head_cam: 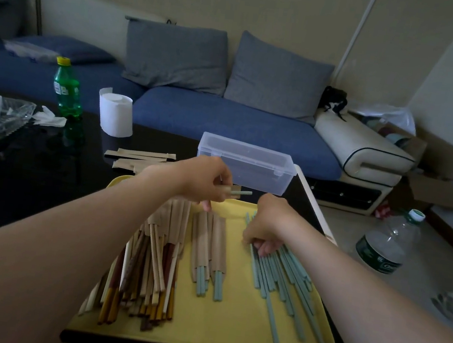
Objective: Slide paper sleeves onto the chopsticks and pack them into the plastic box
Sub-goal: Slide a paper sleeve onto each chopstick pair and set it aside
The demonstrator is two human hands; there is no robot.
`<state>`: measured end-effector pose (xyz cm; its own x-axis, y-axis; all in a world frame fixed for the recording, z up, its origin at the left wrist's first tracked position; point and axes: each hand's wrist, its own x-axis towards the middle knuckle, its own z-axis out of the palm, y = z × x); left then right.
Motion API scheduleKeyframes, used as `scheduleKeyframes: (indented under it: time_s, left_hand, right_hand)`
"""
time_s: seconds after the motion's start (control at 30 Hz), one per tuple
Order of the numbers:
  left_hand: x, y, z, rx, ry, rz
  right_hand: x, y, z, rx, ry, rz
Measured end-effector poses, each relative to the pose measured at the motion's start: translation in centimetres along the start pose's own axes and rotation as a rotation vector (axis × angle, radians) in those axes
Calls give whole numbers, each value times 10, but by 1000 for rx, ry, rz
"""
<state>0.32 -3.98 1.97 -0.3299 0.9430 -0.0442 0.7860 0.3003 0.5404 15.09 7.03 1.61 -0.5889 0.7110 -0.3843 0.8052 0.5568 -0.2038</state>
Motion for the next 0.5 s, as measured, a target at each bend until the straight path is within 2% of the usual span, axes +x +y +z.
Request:
scheduleKeyframes:
  time_s: [0.13,0.23,0.3,0.4,0.5]
  left_hand:
    - [-1,-6,-2,54,91,-23]
    - [1,-10,-3,102,163,-56]
    - [2,-13,-3,130,203,-72]
    - [3,-13,-2,162,191,-91]
    - [3,-13,-3,199,182,-102]
  right_hand:
    - [-3,3,-2,84,97,-32]
    - [2,11,-10,128,387,-125]
    - [4,14,-13,155,547,-255]
    - [5,18,-13,-3,571,-444]
    - [2,22,-12,-262,537,-503]
